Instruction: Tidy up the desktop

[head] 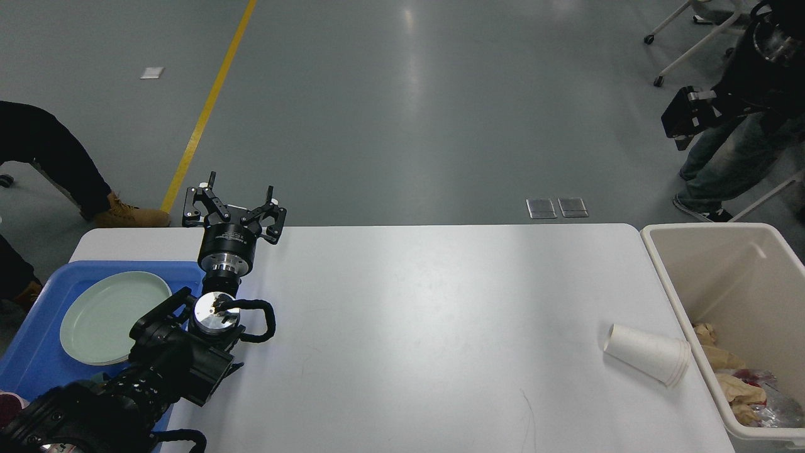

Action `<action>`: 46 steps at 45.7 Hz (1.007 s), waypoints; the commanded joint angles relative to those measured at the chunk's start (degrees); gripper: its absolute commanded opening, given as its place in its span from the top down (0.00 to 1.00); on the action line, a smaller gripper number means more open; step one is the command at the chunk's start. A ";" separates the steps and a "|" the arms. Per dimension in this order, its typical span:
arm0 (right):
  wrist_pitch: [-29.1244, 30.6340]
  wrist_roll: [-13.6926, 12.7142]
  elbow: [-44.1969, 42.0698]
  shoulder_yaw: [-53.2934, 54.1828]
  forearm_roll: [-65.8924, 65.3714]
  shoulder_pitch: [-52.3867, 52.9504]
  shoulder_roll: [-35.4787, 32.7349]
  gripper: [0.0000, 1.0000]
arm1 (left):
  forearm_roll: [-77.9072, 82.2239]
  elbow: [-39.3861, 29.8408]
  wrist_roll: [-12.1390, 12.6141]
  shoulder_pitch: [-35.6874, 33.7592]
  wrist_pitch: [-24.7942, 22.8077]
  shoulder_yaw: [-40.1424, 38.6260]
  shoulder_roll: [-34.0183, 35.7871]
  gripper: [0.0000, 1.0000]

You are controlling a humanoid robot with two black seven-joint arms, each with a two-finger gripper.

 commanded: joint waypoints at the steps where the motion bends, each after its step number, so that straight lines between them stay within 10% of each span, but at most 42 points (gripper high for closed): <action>1: 0.03 0.35 3.23 0.54 -2.67 0.37 0.09 0.00 | 0.00 0.01 0.00 0.00 0.00 0.06 0.00 0.03; 46: 0.03 -0.08 8.17 15.04 -28.25 -28.80 8.18 0.00 | 0.00 0.01 0.00 0.00 0.00 -0.03 0.00 0.03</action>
